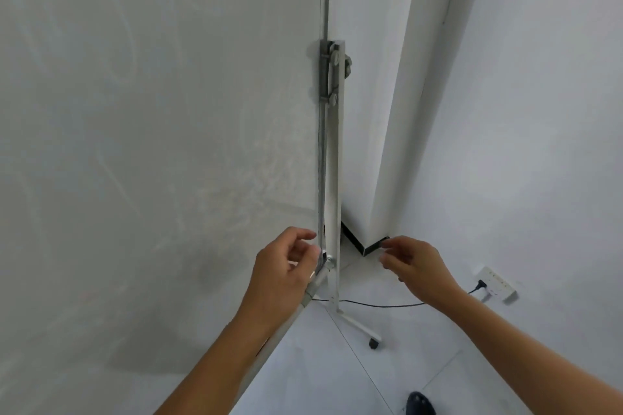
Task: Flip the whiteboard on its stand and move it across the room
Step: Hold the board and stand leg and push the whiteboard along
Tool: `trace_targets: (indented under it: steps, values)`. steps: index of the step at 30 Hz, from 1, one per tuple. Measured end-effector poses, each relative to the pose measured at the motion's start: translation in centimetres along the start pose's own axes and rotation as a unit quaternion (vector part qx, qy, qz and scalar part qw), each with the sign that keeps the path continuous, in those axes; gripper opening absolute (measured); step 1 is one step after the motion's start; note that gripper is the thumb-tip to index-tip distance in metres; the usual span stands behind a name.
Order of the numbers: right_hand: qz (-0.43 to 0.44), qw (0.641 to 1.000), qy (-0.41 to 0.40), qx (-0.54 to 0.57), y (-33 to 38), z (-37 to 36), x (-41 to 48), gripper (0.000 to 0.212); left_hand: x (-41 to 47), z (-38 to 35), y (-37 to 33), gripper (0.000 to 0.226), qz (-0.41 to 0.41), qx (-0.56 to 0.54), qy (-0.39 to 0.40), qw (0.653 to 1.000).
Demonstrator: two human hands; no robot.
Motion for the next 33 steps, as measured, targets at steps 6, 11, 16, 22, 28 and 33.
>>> trace_targets:
  steps: [6,11,16,22,28,33]
  values:
    - [0.110,0.987,0.109,-0.043,3.2,1.5,13.7,0.058,7.5,-2.6,-4.6,0.022,-0.039,0.074,-0.094,0.992]
    - [0.200,0.925,0.305,-0.106,6.2,-0.4,23.6,0.078,13.9,-5.0,-8.0,0.034,0.005,0.147,-0.227,0.963]
    - [0.246,0.875,0.372,-0.186,5.7,-2.4,25.5,0.053,17.1,-6.9,-10.4,0.028,0.057,0.186,-0.335,0.922]
    - [0.282,0.858,0.379,-0.204,5.4,-0.9,23.8,0.059,16.8,-8.9,-12.1,0.026,0.091,0.242,-0.401,0.879]
    - [0.275,0.861,0.366,-0.220,2.4,3.1,19.5,0.045,12.9,-12.5,-13.5,0.027,0.076,0.264,-0.407,0.871]
    - [0.259,0.879,0.342,-0.209,-0.2,6.2,13.9,0.040,8.0,-16.0,-14.9,0.027,0.047,0.269,-0.403,0.874]
Point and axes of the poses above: each hand's wrist, its own x-axis towards the middle knuckle, its own z-axis out of the back of the hand, y = z × x, the point moved 1 cm from there along x, towards the middle knuckle, and after that the axes turned 7 degrees about x, right-handed, at the moved point
